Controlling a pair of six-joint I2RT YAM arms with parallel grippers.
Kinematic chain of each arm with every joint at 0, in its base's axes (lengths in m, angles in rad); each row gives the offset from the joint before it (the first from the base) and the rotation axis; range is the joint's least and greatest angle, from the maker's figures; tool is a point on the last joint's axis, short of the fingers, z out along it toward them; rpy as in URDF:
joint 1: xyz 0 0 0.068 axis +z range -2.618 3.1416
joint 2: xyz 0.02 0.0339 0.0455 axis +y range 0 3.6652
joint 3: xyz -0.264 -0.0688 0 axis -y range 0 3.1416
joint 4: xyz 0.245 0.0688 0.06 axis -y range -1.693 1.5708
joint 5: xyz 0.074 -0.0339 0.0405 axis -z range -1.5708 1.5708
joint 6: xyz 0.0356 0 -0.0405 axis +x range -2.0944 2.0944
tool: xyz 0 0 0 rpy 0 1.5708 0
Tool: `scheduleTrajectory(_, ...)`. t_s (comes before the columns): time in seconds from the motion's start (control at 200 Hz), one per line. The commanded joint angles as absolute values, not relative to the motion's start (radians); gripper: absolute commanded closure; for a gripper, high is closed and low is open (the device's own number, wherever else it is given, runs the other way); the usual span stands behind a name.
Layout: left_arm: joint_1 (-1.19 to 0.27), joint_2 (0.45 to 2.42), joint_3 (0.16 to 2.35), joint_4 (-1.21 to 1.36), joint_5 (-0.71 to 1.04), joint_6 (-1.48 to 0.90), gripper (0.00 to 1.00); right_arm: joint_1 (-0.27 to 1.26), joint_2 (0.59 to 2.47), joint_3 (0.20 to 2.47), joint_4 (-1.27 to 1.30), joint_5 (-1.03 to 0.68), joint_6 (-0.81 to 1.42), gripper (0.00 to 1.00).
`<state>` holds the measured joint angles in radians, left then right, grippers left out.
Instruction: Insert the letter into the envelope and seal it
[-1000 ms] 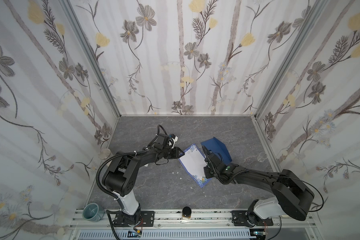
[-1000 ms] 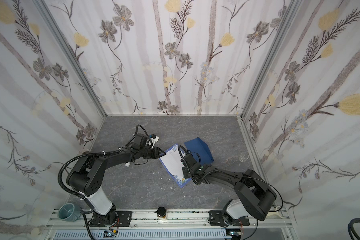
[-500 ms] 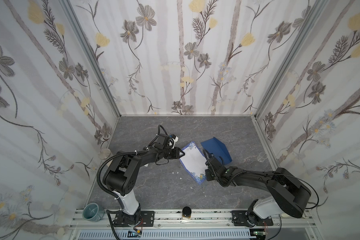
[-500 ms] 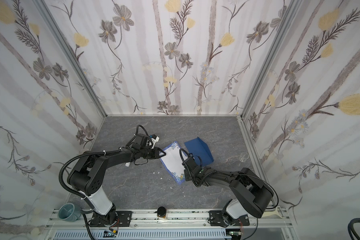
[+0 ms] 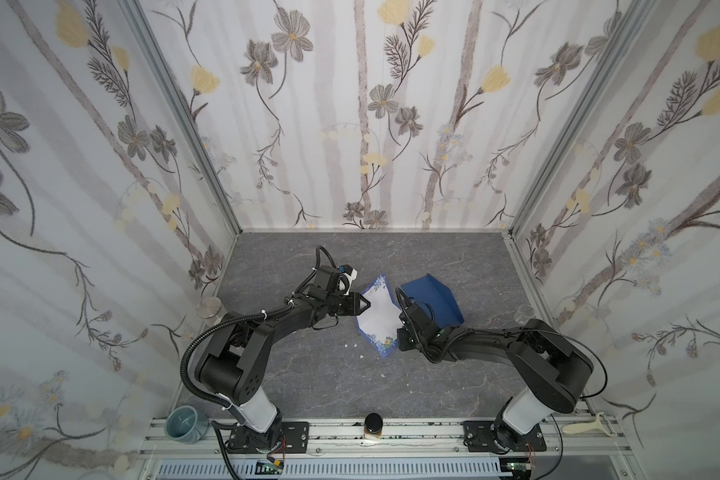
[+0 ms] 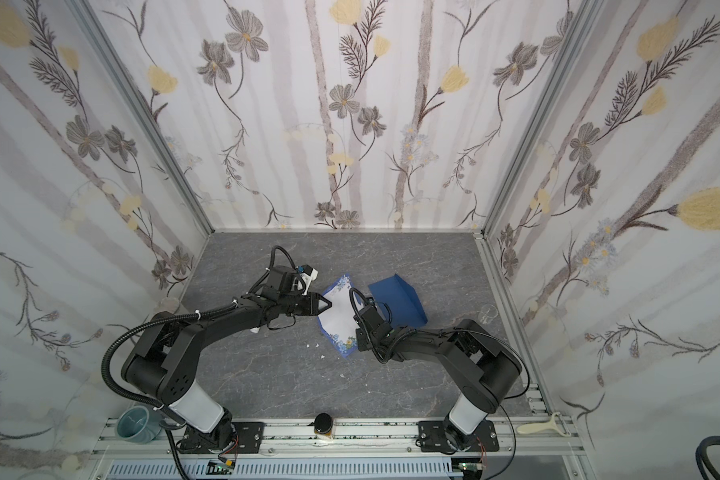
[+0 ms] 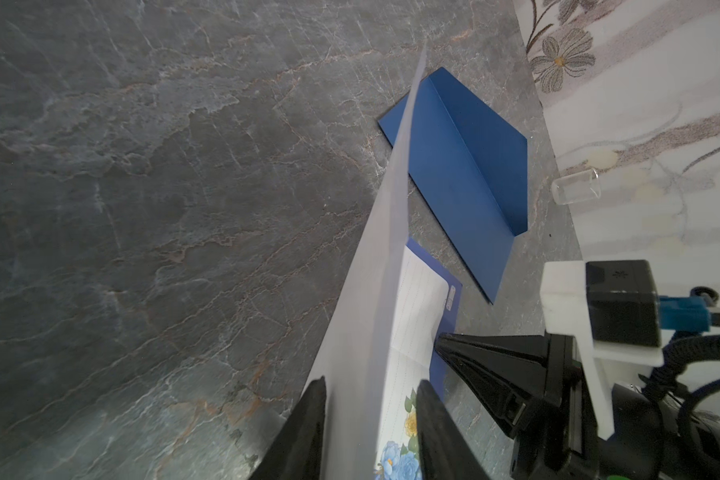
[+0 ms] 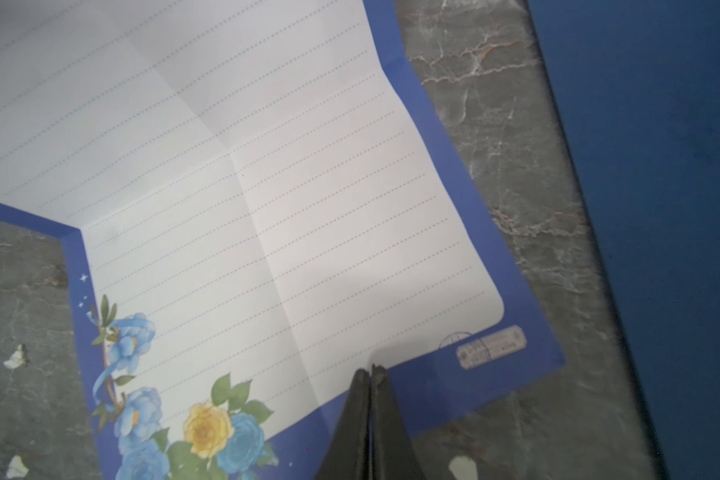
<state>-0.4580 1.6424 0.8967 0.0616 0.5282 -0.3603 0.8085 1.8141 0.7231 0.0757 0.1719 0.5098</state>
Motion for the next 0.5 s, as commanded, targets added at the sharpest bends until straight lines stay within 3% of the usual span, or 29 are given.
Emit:
scheduleTrajectory(0.0, -0.475, 1.622, 0.893, 0.034, 0.467, -0.328, 0.62, 0.81, 1.84, 0.745, 0.075, 0.136, 0.497, 0.93)
scheduleTrajectory(0.495, -0.554, 1.612, 0.87, -0.003, 0.354, -0.327, 0.62, 0.799, 1.895, 0.805, 0.134, 0.094, 0.485, 0.92)
